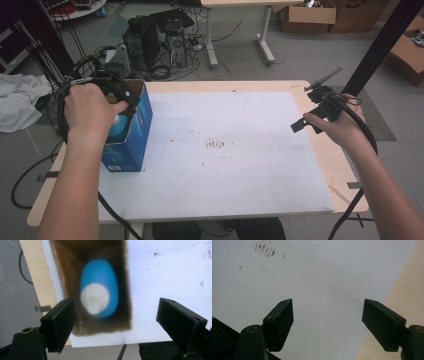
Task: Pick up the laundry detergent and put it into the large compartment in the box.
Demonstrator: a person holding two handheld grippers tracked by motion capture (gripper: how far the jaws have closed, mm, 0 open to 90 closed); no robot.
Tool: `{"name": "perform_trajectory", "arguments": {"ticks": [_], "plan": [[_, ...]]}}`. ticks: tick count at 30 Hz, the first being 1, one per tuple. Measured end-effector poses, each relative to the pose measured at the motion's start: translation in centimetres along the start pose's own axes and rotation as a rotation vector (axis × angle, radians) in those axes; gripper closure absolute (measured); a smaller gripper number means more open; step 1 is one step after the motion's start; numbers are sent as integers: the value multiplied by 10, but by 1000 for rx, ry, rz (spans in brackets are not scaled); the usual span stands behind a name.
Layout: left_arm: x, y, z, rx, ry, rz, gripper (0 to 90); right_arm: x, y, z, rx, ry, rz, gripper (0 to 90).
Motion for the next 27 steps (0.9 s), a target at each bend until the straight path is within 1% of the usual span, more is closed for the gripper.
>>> {"name": "perform_trajectory", "arguments": {"ticks": [1, 2, 4, 7, 10, 14, 15, 17, 21, 23, 25, 26, 27], "plan": [[-2, 0, -3, 12, -1, -4, 174, -1, 0, 0, 0, 1, 0, 256], [-6, 0, -11, 38, 4, -6, 173, -1, 0, 1, 1, 1, -1, 256], [-8, -1, -18, 50, 8, -11, 174, -3, 0, 2, 0, 2, -4, 256], [-12, -3, -31, 84, 18, -17, 171, -5, -1, 3, -3, 2, -8, 256], [-13, -5, -46, 106, 20, -23, 168, -6, 0, 3, -3, 2, -9, 256], [-15, -8, -68, 146, 45, -33, 167, -6, 1, 3, -4, 2, -9, 256], [-15, -8, -72, 157, 46, -32, 166, -7, 1, 3, -2, 2, -9, 256], [-15, -10, -84, 175, 53, -41, 166, -7, 2, 2, -3, 3, -10, 256], [-14, -13, -103, 217, 60, -51, 164, -8, 2, 1, 1, 3, -12, 256], [-13, -14, -115, 242, 66, -53, 164, -8, 2, 1, 1, 1, -10, 255], [-11, -16, -124, 259, 76, -57, 161, -7, 3, 1, 3, 1, -9, 255], [-9, -17, -132, 273, 80, -58, 161, -7, 3, 1, 3, 1, -9, 255], [-8, -17, -135, 278, 82, -54, 160, -8, 3, 1, 3, 1, -10, 255]]}}
Point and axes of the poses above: each handheld gripper's, and its own axes: x roughly forward along the jaws, y roughly out of its underside, z roughly to its left, the point moved 6 cm from there along x, roughly forward along the jaws, and after that the axes turned 7 degrees about -y, right-handed, at the moved point
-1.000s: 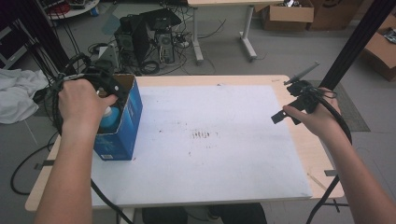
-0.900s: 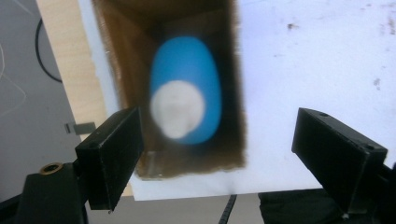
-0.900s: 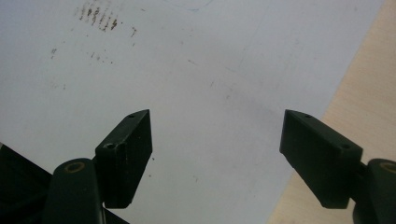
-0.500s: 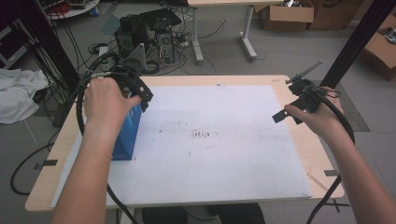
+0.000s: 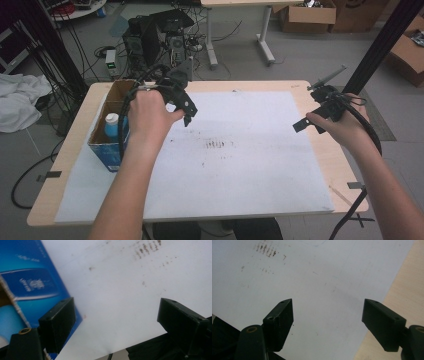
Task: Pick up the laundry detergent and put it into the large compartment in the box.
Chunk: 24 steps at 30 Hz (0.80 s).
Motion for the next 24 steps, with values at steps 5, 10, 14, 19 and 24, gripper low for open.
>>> {"name": "perform_trajectory", "arguments": {"ticks": [5, 10, 14, 19, 24], "plan": [[9, -7, -18, 38, -1, 17, 159, -2, 1, 0, -2, 0, -2, 255], [12, -11, -25, 49, 6, 20, 158, -3, 2, -1, 0, 3, -3, 253], [14, -13, -30, 57, 8, 20, 158, -4, 4, -3, 6, 4, -4, 253], [16, -15, -33, 60, 8, 27, 158, -4, 5, -4, 8, 5, -3, 253], [17, -16, -33, 58, 4, 31, 158, -3, 5, -4, 8, 4, -3, 253]]}}
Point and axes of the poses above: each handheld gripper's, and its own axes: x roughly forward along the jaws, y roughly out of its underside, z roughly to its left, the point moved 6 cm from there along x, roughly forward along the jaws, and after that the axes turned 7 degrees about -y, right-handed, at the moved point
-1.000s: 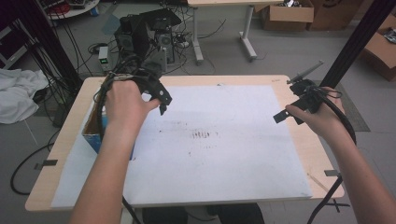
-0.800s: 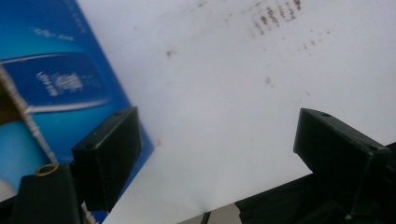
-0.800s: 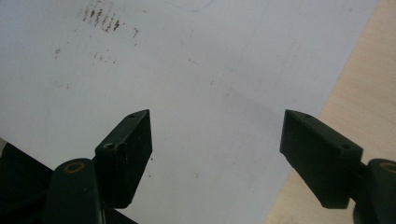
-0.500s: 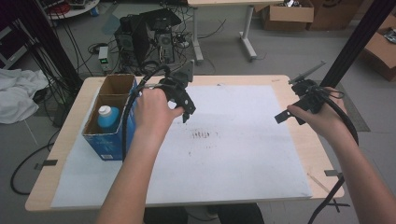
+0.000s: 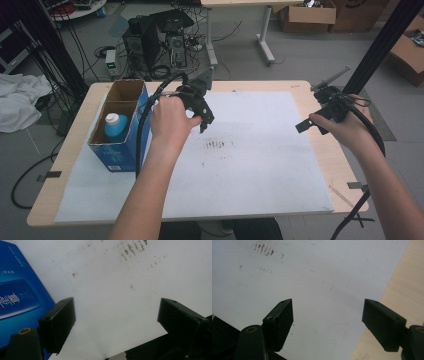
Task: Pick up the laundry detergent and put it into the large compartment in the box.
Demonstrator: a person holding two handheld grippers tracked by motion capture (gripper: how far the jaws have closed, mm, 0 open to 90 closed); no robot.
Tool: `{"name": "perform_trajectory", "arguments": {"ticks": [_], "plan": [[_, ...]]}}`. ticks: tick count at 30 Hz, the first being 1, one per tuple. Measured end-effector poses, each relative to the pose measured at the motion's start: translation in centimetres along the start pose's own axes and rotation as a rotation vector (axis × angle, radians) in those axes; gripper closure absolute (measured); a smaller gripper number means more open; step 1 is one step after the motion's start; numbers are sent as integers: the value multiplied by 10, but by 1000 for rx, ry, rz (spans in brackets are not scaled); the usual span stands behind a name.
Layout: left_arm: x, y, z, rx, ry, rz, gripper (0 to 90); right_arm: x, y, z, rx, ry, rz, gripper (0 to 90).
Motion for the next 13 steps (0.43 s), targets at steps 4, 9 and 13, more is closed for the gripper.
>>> {"name": "perform_trajectory", "arguments": {"ticks": [4, 9, 13], "plan": [[1, 0, 0, -3, -1, -1, 158, 1, 0, 0, 1, 0, 1, 254], [1, 0, 0, -1, -3, -1, 157, 2, -1, 1, -3, -1, 3, 253], [2, -1, 0, 0, -5, 2, 157, 2, -1, 2, -4, 0, 5, 253]]}}
Point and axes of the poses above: each handheld gripper's, and its own axes: x roughly forward along the jaws, y roughly out of its underside, z roughly to its left, the point moved 6 cm from there along x, roughly forward along the jaws, and after that the axes turned 7 degrees about -y, right-handed, at the moved point
